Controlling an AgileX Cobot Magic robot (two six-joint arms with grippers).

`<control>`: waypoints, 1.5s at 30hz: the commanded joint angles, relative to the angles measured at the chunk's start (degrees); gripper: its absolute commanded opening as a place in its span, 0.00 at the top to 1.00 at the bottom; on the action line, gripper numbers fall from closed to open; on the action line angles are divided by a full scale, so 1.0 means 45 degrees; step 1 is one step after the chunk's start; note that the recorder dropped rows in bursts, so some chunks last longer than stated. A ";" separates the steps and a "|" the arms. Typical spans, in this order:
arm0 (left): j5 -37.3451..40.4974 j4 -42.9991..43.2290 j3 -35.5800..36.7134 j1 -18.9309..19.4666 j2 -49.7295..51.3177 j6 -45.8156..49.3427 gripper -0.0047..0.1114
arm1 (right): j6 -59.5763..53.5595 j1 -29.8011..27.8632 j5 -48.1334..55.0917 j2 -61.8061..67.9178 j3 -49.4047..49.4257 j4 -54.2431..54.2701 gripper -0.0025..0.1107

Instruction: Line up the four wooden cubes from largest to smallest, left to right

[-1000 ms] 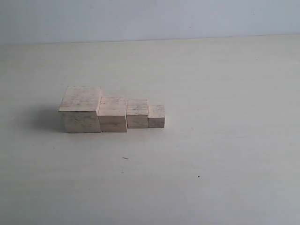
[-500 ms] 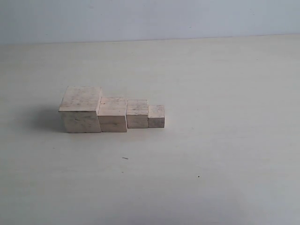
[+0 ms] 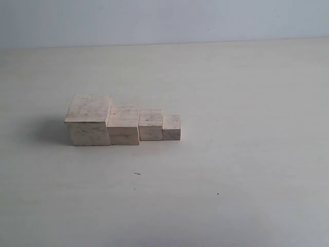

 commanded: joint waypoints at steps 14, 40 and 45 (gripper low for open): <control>-0.0069 0.0014 0.0007 -0.0086 -0.0081 0.0052 0.96 | 0.0403 0.0763 0.1272 -0.0085 0.0064 -0.1227 0.98; -0.0069 0.0014 0.0007 -0.0086 -0.0081 0.0052 0.96 | 0.0694 0.0763 0.1286 -0.0085 0.0064 -0.1155 0.98; -0.0069 0.0014 0.0007 -0.0086 -0.0081 0.0052 0.96 | 0.0694 0.0763 0.1286 -0.0085 0.0064 -0.1155 0.98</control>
